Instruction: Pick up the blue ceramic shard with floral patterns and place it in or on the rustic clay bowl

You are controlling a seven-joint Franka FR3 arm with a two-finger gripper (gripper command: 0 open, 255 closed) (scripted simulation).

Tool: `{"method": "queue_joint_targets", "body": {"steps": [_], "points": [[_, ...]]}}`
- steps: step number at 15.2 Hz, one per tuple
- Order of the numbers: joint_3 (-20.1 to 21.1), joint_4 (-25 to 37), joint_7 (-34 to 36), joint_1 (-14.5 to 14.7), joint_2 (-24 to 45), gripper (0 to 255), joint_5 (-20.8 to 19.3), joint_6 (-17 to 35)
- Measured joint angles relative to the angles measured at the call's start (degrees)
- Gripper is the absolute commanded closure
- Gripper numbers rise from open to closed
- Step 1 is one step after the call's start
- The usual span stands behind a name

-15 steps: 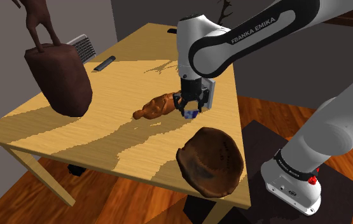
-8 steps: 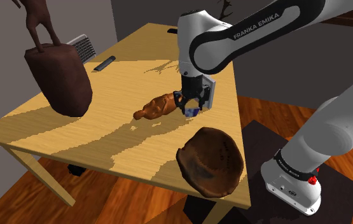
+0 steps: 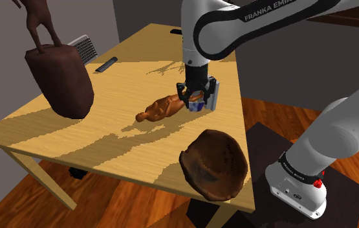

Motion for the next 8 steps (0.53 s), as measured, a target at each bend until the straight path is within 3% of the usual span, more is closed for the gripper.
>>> {"method": "queue_joint_targets", "body": {"steps": [8], "points": [[-0.78,3.95,-0.55,0.07,-2.49,255,0.49,-6.31]]}}
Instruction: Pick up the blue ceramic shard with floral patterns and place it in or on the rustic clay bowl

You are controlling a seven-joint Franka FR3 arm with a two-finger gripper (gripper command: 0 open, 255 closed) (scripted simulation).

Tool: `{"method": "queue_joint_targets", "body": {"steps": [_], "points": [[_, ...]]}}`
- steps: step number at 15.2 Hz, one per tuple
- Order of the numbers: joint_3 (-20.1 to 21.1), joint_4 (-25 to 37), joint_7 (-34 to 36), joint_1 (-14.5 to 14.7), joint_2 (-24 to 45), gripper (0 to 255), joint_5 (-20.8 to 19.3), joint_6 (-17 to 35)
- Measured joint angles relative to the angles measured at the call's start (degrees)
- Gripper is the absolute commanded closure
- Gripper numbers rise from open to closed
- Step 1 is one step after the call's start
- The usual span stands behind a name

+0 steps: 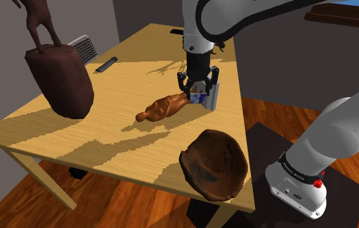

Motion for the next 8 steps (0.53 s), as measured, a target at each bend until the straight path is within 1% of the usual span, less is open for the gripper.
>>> {"method": "queue_joint_targets", "body": {"steps": [8], "points": [[-0.83,5.02,-0.39,-0.10,-1.73,255,0.10,-6.67]]}}
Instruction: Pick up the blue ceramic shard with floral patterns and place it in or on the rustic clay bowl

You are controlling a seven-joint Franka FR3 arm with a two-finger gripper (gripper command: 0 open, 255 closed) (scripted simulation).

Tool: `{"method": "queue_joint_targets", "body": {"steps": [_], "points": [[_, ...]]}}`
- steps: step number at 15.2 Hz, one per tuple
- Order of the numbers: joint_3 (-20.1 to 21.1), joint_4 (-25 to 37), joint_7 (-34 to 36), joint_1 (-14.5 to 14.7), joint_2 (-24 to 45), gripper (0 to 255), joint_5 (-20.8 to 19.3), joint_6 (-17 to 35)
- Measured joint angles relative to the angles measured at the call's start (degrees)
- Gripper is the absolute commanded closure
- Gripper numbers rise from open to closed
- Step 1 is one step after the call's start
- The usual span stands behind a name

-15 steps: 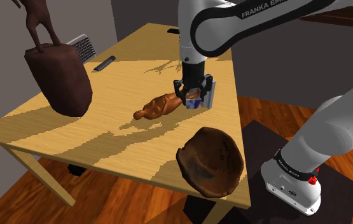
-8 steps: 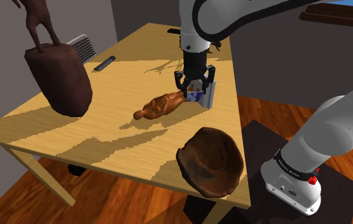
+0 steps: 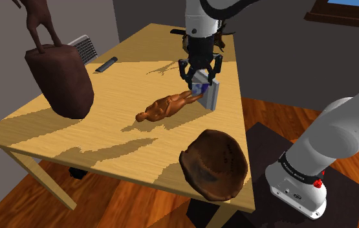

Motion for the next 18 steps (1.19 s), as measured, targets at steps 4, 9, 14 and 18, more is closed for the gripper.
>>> {"method": "queue_joint_targets", "body": {"steps": [4,9,14,18], "points": [[-0.23,2.87,0.09,-0.05,-0.26,255,-0.06,-3.11],[-0.64,6.10,-0.06,-0.22,-0.50,255,-0.22,-6.59],[1.36,3.72,3.20,2.17,-5.14,255,2.79,-8.31],[3.37,1.21,6.43,4.59,-9.47,255,5.89,-9.48]]}}
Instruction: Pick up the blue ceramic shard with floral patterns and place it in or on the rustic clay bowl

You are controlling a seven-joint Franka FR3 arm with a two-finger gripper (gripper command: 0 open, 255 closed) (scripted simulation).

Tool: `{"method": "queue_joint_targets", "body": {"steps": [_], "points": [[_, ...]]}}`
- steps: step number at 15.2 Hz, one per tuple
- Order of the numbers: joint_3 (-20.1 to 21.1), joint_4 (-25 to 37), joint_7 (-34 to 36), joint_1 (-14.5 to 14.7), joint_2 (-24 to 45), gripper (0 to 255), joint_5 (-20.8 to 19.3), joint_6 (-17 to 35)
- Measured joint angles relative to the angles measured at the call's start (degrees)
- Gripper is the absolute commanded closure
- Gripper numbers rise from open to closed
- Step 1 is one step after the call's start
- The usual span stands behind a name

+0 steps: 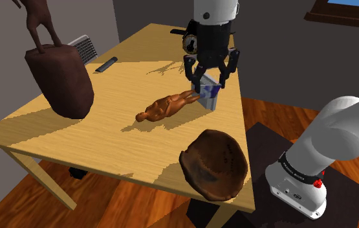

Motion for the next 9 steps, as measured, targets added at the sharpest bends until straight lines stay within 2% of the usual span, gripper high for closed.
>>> {"method": "queue_joint_targets", "body": {"steps": [9], "points": [[6.44,-1.76,10.22,6.09,-7.77,255,7.98,-3.75]]}}
